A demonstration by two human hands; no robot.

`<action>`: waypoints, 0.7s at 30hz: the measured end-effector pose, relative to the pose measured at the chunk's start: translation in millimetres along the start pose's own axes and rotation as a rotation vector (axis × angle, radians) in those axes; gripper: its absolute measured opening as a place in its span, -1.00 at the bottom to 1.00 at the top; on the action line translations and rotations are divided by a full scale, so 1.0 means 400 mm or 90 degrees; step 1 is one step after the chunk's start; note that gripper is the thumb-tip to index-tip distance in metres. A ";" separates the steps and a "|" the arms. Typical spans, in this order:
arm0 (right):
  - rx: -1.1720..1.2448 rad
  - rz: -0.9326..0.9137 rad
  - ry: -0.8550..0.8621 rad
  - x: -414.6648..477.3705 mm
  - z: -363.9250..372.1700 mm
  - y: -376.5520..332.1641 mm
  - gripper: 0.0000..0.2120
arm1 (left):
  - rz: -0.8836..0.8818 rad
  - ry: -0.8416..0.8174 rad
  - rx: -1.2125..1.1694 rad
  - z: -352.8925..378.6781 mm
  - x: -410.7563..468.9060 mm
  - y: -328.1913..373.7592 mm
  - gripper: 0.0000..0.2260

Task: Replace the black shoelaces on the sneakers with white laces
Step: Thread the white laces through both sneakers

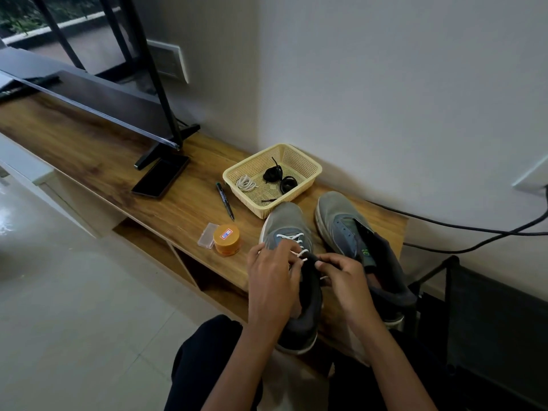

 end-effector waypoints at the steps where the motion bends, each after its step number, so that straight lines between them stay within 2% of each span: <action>1: -0.002 0.000 0.001 0.000 0.000 0.001 -0.74 | -0.003 -0.007 0.002 0.000 0.000 -0.001 -0.82; 7: -0.059 -0.042 -0.018 -0.004 0.000 0.002 -0.77 | 0.044 -0.014 0.035 -0.010 -0.004 0.011 -0.77; 13: -0.139 -0.104 -0.054 -0.006 -0.001 0.003 -0.87 | 0.040 -0.008 0.028 -0.010 -0.002 0.012 -0.78; 18: -0.181 -0.146 -0.080 -0.011 0.003 -0.006 -0.73 | 0.025 -0.012 0.042 -0.008 0.001 0.006 -0.81; 21: -0.265 -0.199 -0.102 -0.019 0.011 -0.012 -0.74 | 0.043 0.000 0.042 -0.008 0.003 0.000 -0.80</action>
Point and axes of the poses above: each hand's wrist, its own x-axis towards the middle knuckle, its own z-axis out of the palm, y = z × x, the point moved 2 cm from there along x, towards the middle knuckle, and after that the axes turned 9 degrees about -z, right-handed, at the moved point
